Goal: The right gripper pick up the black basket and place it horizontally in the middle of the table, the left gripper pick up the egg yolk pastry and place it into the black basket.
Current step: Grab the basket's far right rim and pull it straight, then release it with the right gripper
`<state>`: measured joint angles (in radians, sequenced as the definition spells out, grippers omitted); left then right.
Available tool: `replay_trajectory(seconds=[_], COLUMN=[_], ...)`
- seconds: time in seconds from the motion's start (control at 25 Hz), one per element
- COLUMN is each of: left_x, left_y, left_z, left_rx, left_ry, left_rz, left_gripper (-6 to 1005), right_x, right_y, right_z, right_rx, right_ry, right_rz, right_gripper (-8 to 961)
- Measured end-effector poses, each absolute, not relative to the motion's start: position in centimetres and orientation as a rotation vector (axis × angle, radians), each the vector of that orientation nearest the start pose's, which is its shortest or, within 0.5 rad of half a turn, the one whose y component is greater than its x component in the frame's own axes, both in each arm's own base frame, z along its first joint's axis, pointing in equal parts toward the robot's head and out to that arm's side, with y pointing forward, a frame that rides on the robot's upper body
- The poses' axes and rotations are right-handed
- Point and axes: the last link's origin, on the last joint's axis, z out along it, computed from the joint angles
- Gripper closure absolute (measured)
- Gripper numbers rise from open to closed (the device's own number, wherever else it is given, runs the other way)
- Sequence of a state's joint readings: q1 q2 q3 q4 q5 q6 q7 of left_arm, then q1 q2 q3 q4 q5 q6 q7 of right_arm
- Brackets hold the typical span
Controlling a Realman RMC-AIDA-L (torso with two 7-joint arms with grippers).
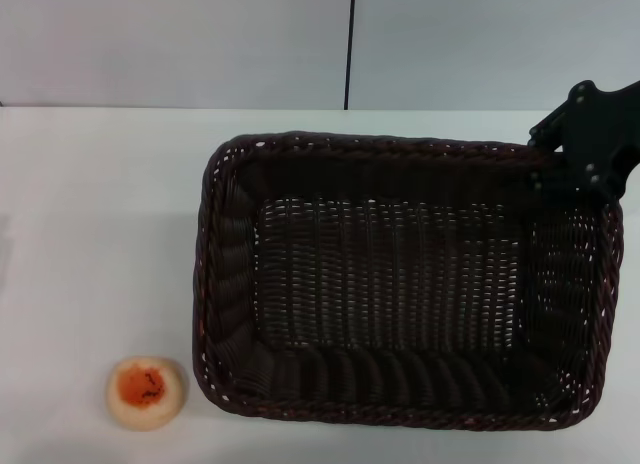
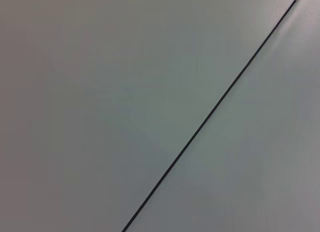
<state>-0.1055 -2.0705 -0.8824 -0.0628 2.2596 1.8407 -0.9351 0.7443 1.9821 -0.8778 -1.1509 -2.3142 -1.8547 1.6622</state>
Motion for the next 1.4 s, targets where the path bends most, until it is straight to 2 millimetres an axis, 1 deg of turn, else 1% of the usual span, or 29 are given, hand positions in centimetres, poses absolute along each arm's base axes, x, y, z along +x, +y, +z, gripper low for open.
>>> replay_trajectory(seconds=[0.04, 0.44, 1.0, 1.04, 1.2, 1.28, 1.32, 1.36, 1.4], left_x=[-36.3, -36.3, -36.2, -36.2, -36.3, -36.3, -36.3, -36.4, -36.4], left_y=[18.3, 18.4, 19.0, 19.0, 18.9, 18.7, 18.6, 18.5, 18.5], left_z=[5.6, 5.5, 5.3, 5.3, 5.3, 5.3, 5.3, 5.2, 5.2], left_rx=[-1.173, -1.169, -1.163, -1.163, -1.158, -1.156, -1.153, -1.154, -1.154], left_ry=[-0.751, -0.771, -0.806, -0.809, -0.818, -0.82, -0.823, -0.83, -0.83], left_rz=[-1.463, -1.471, -1.503, -1.506, -1.514, -1.515, -1.516, -1.517, -1.517], left_gripper=[322, 322, 323, 323, 323, 323, 323, 323, 323], right_x=[17.2, 17.0, 17.3, 17.0, 16.5, 15.8, 15.4, 14.5, 14.5], right_y=[36.8, 36.9, 37.0, 37.1, 37.6, 38.1, 38.4, 39.1, 39.1], right_z=[7.3, 7.6, 7.1, 7.2, 7.0, 6.8, 6.7, 6.5, 6.5], right_rx=[-3.04, -3.057, -3.064, -3.054, -3.038, -3.023, -3.014, -2.994, -2.994], right_ry=[0.078, 0.008, 0.009, -0.005, -0.053, -0.108, -0.132, -0.18, -0.18], right_rz=[-0.038, -0.076, -0.099, -0.088, -0.067, -0.042, -0.032, -0.01, -0.01], right_gripper=[780, 780, 781, 781, 701, 661, 660, 658, 657])
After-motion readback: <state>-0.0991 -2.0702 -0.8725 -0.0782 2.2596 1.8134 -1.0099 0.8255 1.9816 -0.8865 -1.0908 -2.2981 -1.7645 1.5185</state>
